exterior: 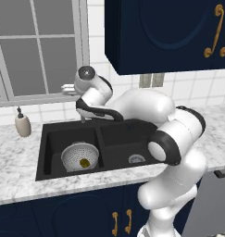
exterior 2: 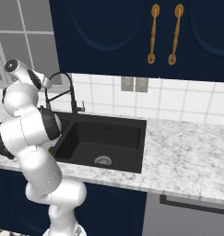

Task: Put the colander in the sink, put the kiwi in the colander, and turn on the sink faucet and pour water over the colander.

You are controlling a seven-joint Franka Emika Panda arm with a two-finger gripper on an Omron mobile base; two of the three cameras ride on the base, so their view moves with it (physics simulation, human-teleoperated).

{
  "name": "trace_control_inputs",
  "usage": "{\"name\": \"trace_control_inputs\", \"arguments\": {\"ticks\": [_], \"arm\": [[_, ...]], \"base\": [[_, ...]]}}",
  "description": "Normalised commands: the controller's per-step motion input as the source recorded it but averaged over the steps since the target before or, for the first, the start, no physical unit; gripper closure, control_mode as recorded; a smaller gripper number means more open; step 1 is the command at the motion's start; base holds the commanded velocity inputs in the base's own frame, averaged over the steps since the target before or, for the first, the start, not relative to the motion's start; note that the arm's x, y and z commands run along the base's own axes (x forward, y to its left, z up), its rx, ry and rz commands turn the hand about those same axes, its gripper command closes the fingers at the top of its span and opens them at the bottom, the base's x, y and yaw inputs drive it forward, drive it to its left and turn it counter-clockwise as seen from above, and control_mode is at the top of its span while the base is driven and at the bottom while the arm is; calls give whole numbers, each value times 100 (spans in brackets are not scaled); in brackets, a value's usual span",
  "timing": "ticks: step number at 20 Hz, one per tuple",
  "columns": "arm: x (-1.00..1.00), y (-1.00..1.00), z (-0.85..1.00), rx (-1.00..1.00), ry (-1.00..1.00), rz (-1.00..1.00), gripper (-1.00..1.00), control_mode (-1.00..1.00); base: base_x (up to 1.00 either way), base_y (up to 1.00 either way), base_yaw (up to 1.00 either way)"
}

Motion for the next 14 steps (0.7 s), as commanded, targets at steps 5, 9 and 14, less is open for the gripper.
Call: {"name": "trace_control_inputs", "arguments": {"ticks": [5,9,14], "arm": [[-69,-26,20,0,0,0,-100,-100],[-63,-42,2,0,0,0,-100,-100],[-56,-63,0,0,0,0,-100,-100]], "base": [[0,0,0],[0,0,0],[0,0,0]]}}
